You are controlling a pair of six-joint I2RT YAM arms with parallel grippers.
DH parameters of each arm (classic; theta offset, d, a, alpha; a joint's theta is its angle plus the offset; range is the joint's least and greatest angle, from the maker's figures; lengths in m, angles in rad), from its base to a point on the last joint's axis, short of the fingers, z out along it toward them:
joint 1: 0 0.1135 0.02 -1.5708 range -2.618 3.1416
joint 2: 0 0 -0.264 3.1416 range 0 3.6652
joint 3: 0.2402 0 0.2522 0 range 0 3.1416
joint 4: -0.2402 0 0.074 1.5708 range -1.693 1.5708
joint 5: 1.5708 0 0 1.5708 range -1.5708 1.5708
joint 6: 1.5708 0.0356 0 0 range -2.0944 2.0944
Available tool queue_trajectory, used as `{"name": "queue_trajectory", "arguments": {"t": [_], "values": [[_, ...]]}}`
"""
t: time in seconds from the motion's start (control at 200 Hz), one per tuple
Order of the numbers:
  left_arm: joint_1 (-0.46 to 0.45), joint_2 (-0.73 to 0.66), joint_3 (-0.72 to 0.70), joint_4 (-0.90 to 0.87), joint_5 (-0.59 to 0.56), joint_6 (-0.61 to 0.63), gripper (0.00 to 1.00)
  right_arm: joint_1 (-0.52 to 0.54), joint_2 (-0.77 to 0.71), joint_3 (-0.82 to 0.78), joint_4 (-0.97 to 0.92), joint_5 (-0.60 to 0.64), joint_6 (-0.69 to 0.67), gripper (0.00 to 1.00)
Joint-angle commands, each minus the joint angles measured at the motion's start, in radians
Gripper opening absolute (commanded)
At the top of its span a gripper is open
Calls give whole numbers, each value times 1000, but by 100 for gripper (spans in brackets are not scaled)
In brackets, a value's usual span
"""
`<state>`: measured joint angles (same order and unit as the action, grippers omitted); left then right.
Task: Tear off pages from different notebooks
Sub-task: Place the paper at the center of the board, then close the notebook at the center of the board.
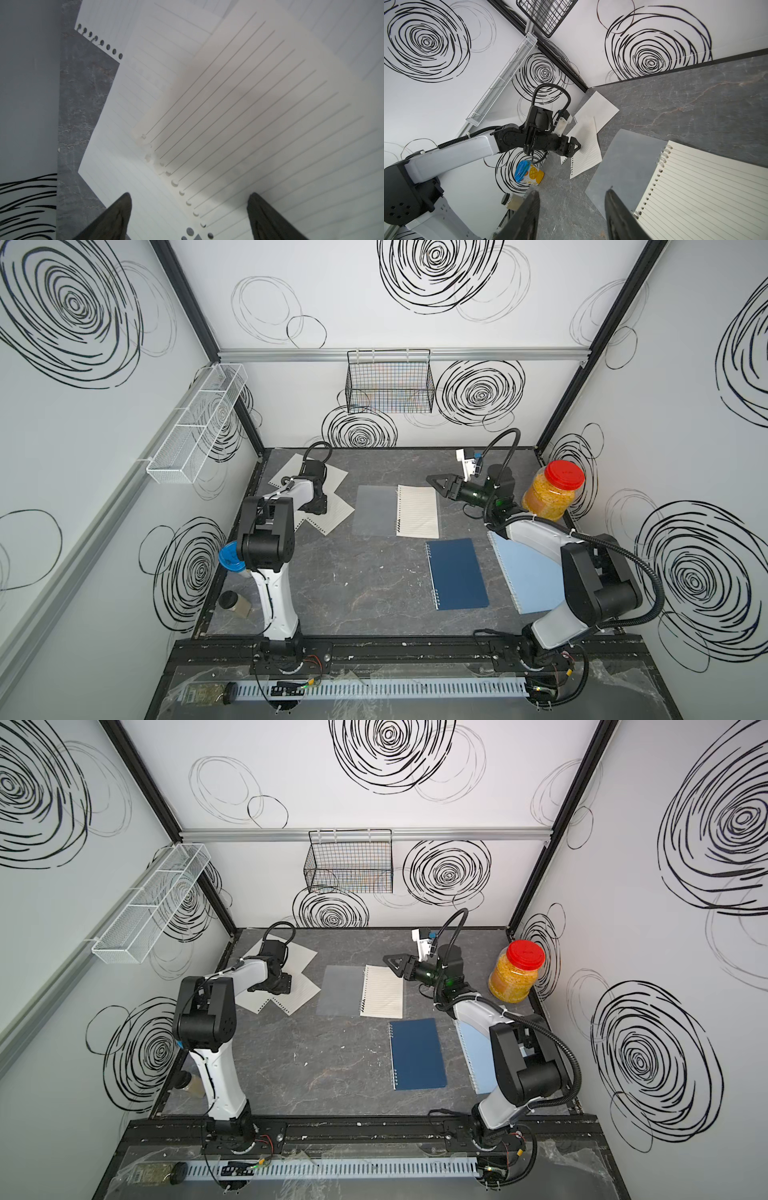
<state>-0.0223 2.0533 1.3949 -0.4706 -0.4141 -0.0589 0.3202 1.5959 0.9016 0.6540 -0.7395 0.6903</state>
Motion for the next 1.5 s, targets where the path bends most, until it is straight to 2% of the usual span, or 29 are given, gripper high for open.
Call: {"name": "queue_trajectory", "arguments": {"t": [0.0,0.11,0.485,0.605,0.826,1.071,1.496], "values": [[-7,25,-15,-35,-13,16,92,3,-20,-11,11,-4,-10,54],[-2,-20,-24,-8,47,5,92,3,-20,-16,7,1,-15,56],[21,-204,-92,144,425,-70,93,6,-9,-27,-55,47,-43,57],[15,-201,-93,187,566,-88,93,11,1,-21,-125,80,-75,57],[-45,-131,-33,206,710,-91,91,12,52,25,-308,157,-117,57],[-110,-23,57,192,767,-97,90,6,177,107,-491,196,-140,57],[-153,99,155,138,753,-90,89,-25,245,110,-518,207,-144,57]]}}
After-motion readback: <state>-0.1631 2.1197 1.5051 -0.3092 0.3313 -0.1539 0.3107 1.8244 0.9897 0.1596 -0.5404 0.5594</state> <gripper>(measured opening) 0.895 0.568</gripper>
